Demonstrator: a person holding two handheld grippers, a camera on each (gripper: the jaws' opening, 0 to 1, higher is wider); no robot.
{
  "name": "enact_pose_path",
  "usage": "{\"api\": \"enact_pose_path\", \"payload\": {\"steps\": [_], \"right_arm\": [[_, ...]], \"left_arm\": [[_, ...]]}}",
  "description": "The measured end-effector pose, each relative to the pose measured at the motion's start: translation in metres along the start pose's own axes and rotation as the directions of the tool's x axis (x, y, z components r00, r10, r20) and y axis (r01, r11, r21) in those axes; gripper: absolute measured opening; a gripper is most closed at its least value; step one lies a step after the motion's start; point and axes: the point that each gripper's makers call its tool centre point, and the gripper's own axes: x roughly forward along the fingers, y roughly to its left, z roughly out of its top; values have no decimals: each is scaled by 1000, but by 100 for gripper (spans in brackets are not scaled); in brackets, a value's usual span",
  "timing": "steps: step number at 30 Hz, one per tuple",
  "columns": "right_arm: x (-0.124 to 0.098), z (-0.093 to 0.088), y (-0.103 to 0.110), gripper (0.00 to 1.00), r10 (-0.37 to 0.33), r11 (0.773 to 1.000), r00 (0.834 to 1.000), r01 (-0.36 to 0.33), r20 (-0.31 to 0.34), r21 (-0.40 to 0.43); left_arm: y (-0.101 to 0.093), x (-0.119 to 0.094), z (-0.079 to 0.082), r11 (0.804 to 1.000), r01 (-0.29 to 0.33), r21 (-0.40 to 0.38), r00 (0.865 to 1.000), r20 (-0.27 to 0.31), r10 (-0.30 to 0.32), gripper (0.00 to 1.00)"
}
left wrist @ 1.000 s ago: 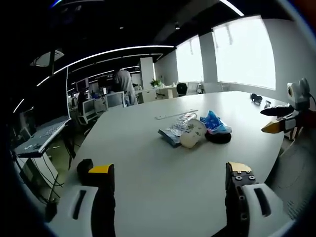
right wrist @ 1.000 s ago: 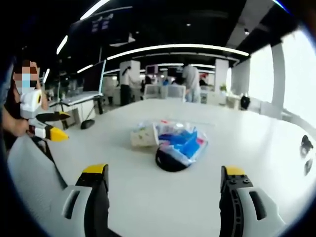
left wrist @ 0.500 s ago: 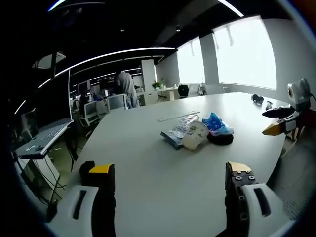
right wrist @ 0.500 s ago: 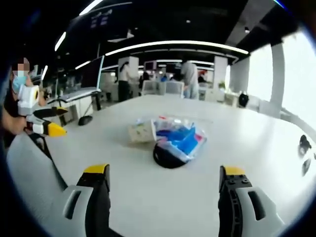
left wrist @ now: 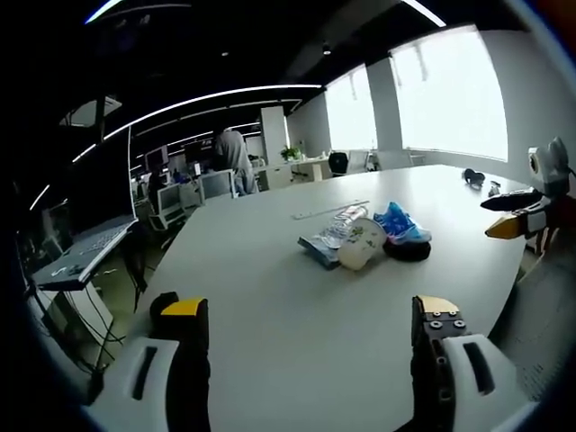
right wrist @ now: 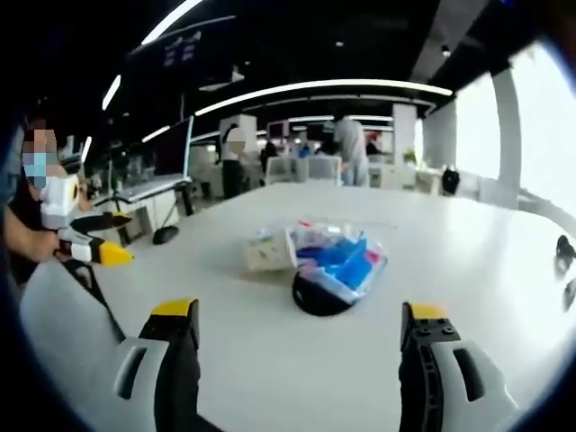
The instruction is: Arrange the tabletop items into an orderly group along one side of the table until the central work area is clear of visible clutter.
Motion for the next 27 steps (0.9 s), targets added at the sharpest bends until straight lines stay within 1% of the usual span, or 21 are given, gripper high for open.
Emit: {"api": "enact_pose_path", "payload": {"steps": [3,8,12,15,20,23,24,27], "right_arm": [[0,0,-2,91,-5,1000,1000,5,3,11],[-1,-1,-3,91,-3,1000,1000,3,2,25],[-1,-2,-3,91,-1,1000,1000,1,-1,15],[-1,-3,-3,91,1,1000,1000,-1,-4,11],[-1,-5,-6,91,-15,1000,1000,15,-15,1],[-2,-4,-9,91,-34,999,999,34,-15,-8],[-2,-4,-9,92,-35,999,999,35,-15,-8],[-3,-3,-9,93,-36,999,999,35,-15,-23]], "left_arm": [[2,0,3,1000,-7,-3,1000,15,7,92],[-1,1,3,1000,-3,4,1000,8,3,92],[-4,0,7,1000,11,-13,999,30,-11,92],[-6,1,5,1000,24,-19,1000,21,-23,93],[-8,0,5,999,36,-23,999,20,-36,94],[-11,2,3,998,53,-24,999,13,-52,95],[-13,2,1,998,66,-22,998,2,-66,96],[-17,2,1,996,87,-19,996,-1,-87,96]]}}
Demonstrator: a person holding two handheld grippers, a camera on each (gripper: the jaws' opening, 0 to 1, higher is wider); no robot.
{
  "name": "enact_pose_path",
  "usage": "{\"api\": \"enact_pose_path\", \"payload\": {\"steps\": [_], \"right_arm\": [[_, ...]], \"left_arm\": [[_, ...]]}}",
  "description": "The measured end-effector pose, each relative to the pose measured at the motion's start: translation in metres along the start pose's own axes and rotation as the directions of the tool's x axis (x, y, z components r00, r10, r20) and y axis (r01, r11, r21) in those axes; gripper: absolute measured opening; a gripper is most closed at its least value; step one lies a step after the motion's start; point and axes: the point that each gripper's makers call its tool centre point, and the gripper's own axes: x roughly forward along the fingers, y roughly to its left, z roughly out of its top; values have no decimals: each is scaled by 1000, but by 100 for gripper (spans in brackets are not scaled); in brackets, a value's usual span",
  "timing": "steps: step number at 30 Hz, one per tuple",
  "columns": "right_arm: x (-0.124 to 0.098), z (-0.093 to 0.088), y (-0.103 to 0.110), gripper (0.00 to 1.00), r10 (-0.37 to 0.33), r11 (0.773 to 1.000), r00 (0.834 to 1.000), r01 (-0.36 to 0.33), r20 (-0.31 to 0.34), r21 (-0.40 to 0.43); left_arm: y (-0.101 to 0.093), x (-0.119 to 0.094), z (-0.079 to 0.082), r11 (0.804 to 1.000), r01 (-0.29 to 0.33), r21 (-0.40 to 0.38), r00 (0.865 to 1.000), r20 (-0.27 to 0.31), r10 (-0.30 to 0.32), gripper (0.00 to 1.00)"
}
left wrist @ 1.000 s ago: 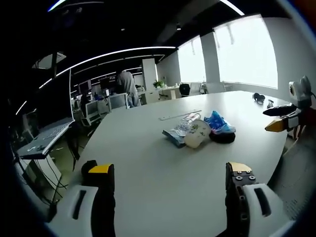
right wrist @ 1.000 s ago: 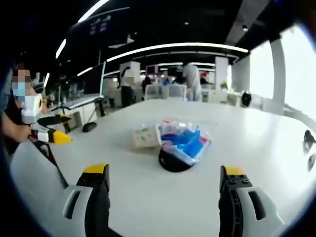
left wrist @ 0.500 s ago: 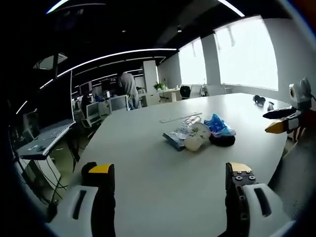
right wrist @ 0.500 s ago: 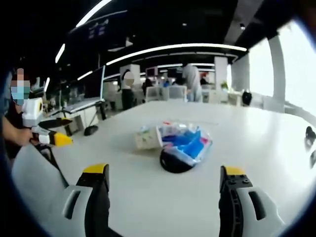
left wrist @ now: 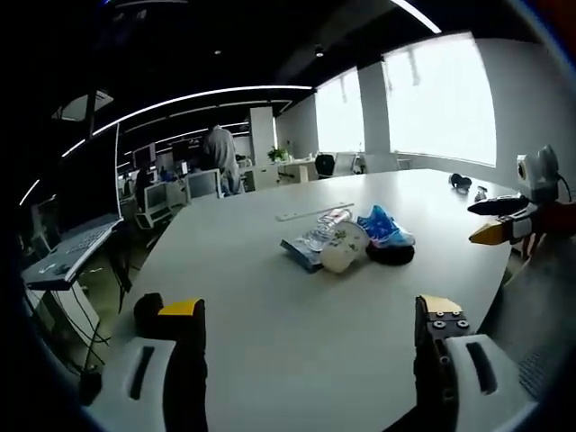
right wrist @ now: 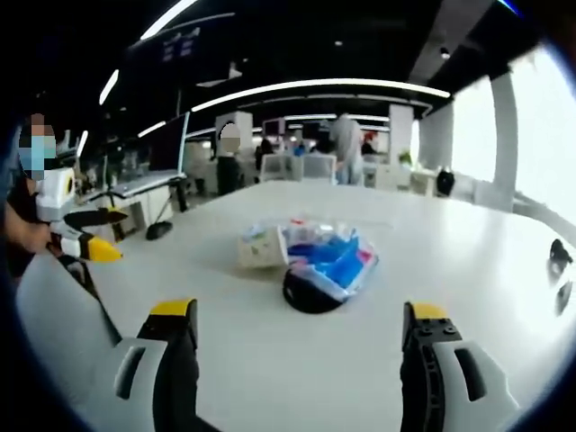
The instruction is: Arrange the tabletop items into an orderly group along one side of the table until the central work area is clear of visible clutter.
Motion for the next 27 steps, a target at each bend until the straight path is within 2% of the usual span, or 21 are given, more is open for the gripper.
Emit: {"api": "enact_pose_path", "payload": {"steps": [7,10,14,19,27], "right_arm": [[-1,4,2,95,-6,999,1000,6,-2,-48],[-1,9,7,97,1,995,1000,-1,8,-96],[-1,12,11,98,17,993,1000,-17,-2,-119],[-1,26,12,98,35,994,999,-32,25,-109],[0,43,9,95,73,990,997,-69,32,-119]], "left_arm": [[3,1,1,1000,21,-19,1000,-16,-21,95],[7,2,10,999,25,-35,1000,-3,-25,95],[7,9,25,998,44,-45,999,4,-44,95],[0,28,42,994,103,20,995,6,-103,95],[-2,53,49,991,131,31,991,-15,-131,95]]}}
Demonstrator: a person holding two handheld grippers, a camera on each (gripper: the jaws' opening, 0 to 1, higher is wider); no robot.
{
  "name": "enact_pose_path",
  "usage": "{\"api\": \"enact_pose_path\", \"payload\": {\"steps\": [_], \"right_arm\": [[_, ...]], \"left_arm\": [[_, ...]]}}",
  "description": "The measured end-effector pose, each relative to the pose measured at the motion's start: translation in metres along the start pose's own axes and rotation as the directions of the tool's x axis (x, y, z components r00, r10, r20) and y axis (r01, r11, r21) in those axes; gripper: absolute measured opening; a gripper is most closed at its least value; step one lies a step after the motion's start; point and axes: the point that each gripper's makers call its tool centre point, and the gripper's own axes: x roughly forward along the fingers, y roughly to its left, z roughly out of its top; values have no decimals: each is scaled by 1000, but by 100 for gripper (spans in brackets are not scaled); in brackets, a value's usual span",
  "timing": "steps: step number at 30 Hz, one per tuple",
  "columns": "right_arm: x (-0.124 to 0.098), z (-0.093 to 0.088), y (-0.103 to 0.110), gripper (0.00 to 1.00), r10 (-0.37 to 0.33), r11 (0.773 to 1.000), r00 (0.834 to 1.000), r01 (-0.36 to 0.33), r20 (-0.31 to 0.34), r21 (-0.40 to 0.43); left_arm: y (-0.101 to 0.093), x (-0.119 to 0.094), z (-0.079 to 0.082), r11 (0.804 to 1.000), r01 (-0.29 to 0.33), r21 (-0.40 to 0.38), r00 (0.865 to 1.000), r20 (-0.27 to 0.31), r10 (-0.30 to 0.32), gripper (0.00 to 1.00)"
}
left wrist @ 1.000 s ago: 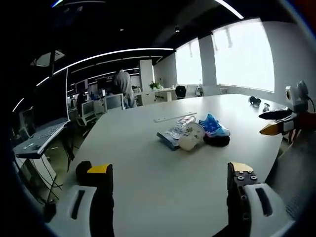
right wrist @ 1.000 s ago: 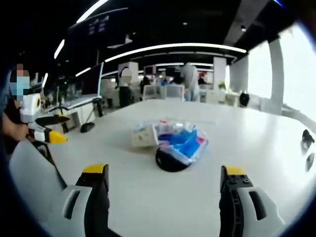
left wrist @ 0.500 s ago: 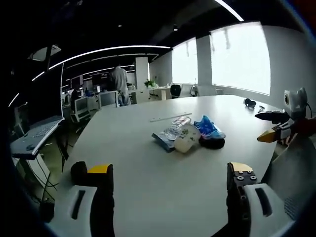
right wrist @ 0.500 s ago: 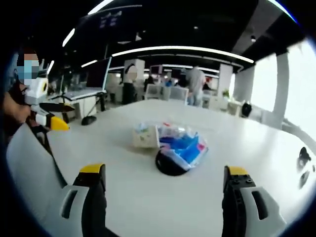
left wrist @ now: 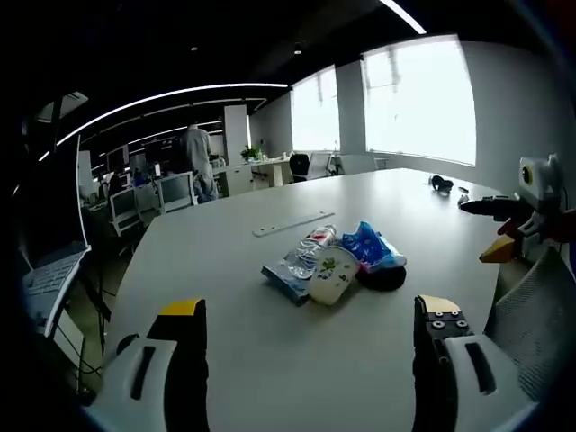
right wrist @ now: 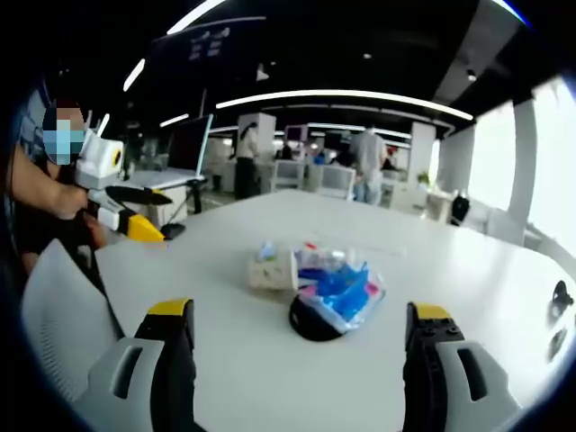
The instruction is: Arrange the tabletop items into an orderly group along one side of the table until the central work area is clear of visible clutter.
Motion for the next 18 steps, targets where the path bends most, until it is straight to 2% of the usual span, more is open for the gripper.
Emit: {"api": "enact_pose_path", "payload": {"steps": [7,18], "right_arm": [[2,13,-6,94,19,1000,1000,-19,10,-19],[10,21,-15,91,59,998,998,-59,-2,-38]], "left_arm": [[2,17,-5,1000,22,11,999,-32,-22,92],[6,43,-7,999,34,5,997,-67,-34,86]]}}
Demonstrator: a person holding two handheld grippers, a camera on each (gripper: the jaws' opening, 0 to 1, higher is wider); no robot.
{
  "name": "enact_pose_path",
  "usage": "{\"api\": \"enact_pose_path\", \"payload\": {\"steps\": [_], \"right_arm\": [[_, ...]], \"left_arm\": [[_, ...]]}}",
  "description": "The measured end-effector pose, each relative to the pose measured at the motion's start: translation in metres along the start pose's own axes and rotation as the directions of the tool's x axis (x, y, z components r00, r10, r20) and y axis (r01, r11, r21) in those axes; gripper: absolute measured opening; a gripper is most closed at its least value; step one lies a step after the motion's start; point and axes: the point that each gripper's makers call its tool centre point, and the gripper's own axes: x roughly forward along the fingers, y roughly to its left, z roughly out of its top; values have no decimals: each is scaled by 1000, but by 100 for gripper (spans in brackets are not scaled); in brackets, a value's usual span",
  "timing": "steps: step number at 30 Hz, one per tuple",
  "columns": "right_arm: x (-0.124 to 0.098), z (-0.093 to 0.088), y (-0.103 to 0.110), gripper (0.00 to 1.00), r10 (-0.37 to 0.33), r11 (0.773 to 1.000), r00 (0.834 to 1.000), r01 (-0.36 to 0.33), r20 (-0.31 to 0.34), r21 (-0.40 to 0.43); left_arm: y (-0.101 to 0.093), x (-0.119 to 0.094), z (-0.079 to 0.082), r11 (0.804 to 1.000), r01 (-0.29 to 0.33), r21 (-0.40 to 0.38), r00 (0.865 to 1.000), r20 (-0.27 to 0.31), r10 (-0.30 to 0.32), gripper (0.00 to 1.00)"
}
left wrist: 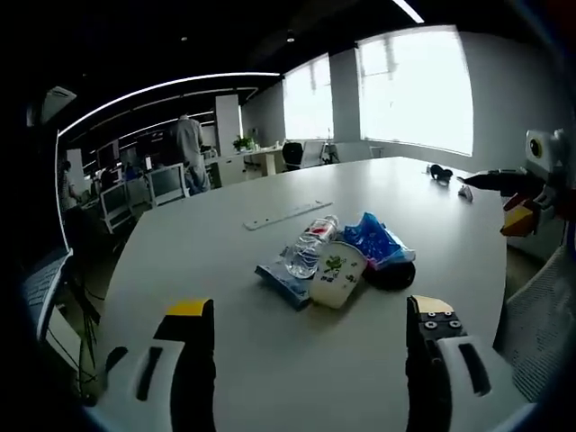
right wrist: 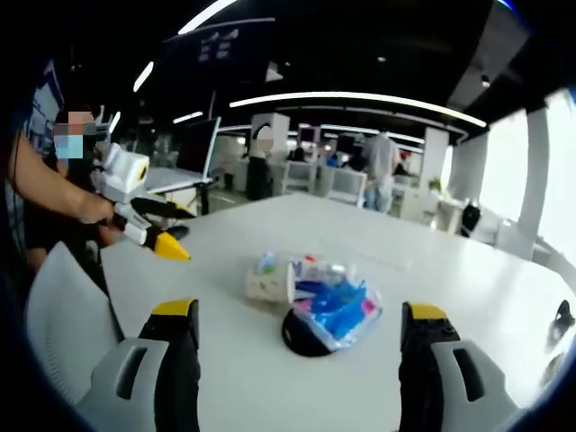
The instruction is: Arrange the tabletop items into an orderly group along one side of the table until the central work area is clear of visible clutter.
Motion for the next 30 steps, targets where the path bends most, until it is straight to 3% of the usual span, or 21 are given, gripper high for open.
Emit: {"api": "enact_pose_path", "payload": {"steps": [11,20,30], "right_arm": [[7,8,-10,90,26,1000,1000,-26,3,-1],[14,-1,-16,90,38,999,999,-37,-27,20],[29,-6,-21,88,48,998,997,-46,-52,47]], "left_arm": [[-1,30,6,1000,9,-8,999,-33,-10,82],[-5,59,14,997,34,-63,998,-51,-37,80],[-15,89,22,996,76,-48,994,-71,-79,77]]}}
